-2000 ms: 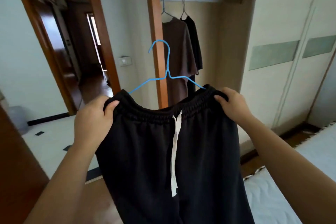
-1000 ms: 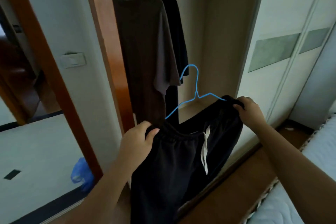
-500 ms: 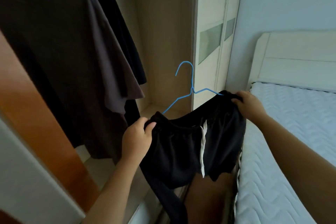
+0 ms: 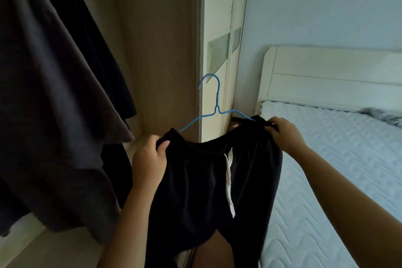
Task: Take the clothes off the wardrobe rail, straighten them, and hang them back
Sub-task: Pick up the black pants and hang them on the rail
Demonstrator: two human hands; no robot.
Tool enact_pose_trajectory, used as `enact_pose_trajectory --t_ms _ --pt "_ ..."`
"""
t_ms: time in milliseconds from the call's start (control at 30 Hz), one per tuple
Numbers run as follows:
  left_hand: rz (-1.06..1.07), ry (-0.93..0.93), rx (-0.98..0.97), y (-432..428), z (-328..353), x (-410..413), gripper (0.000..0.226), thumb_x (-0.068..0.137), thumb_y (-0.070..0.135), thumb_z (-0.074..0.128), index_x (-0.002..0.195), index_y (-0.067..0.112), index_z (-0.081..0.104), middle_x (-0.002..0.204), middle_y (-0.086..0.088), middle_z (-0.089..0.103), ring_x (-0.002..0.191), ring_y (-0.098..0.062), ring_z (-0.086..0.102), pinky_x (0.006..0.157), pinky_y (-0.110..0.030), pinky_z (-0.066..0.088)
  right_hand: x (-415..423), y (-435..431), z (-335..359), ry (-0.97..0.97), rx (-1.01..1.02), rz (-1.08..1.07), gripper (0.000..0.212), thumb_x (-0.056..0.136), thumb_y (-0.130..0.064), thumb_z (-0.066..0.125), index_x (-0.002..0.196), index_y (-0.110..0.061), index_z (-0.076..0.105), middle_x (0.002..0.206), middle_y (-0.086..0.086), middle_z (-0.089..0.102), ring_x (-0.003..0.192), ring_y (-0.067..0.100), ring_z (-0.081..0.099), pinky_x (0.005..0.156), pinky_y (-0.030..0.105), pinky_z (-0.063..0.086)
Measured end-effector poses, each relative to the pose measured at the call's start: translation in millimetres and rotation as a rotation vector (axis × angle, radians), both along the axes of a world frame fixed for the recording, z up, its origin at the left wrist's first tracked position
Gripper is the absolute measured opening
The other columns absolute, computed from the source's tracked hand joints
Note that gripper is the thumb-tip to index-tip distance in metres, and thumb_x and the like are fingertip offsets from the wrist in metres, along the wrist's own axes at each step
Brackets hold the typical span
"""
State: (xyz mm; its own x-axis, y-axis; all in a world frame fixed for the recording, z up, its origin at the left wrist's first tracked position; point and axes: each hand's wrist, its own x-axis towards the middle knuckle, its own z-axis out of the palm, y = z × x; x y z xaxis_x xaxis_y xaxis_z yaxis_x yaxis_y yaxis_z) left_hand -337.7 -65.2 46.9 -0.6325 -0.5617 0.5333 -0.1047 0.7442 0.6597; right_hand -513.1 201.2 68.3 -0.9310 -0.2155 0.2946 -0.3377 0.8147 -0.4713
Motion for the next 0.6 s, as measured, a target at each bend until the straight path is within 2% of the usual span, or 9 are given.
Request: enact_pose_trajectory --t_ms 133,233,367,467,533,600 --pt "0.038 0.007 -0.012 -21.5 5.4 -42.8 0.026 0.091 0.021 0.051 0.105 0.0 0.057 0.095 -0.019 0.065 0.092 -0.035 0.058 0.072 -0.031 0.037 -41.2 -12.0 11.9 0.039 -0.007 0.06 0.022 0.089 -0.019 0.053 0.101 -0.002 0.06 0.099 0.019 0.062 0.097 0.035 0.056 0.079 0.036 0.042" --pt "0.063 0.024 -0.039 -38.9 19.8 -85.7 0.026 0.092 0.022 0.049 0.105 0.0 0.056 0.096 -0.018 0.064 0.092 -0.035 0.058 0.071 -0.034 0.039 -77.0 -19.7 28.1 0.037 -0.025 0.132 0.018 0.089 -0.02 0.054 0.094 -0.004 0.061 0.082 0.009 0.058 0.087 0.031 0.057 0.07 0.03 0.037" --pt "0.129 0.092 -0.055 -67.3 58.9 -143.8 0.029 0.092 0.022 0.049 0.108 0.0 0.056 0.104 -0.021 0.063 0.098 -0.038 0.056 0.079 -0.04 0.042 -116.7 -32.4 62.3 0.069 -0.085 0.294 0.008 0.091 -0.019 0.052 0.088 -0.012 0.056 0.08 0.005 0.057 0.079 0.023 0.052 0.07 0.026 0.034" --pt "0.18 0.154 -0.093 -91.1 92.4 -182.9 0.03 0.091 0.021 0.05 0.11 -0.002 0.056 0.107 -0.025 0.062 0.1 -0.041 0.056 0.082 -0.042 0.042 -140.4 -43.7 93.9 0.072 -0.137 0.4 0.012 0.091 -0.019 0.052 0.08 -0.017 0.055 0.072 0.001 0.056 0.073 0.019 0.052 0.061 0.023 0.037" --pt "0.207 0.181 -0.135 -107.3 114.7 -204.7 0.03 0.091 0.02 0.05 0.11 -0.003 0.056 0.107 -0.026 0.062 0.099 -0.042 0.056 0.081 -0.043 0.042 -150.9 -53.3 116.5 -0.026 -0.267 0.476 0.015 0.091 -0.02 0.052 0.078 -0.016 0.059 0.071 0.003 0.057 0.07 0.018 0.054 0.06 0.018 0.042" --pt "0.221 0.193 -0.162 -124.2 134.9 -221.4 0.029 0.092 0.02 0.049 0.108 -0.002 0.056 0.105 -0.028 0.062 0.097 -0.043 0.056 0.078 -0.043 0.042 -158.3 -66.0 139.1 -0.2 -0.422 0.554 0.018 0.09 -0.02 0.052 0.088 -0.007 0.065 0.077 0.009 0.063 0.072 0.019 0.061 0.066 0.022 0.049"
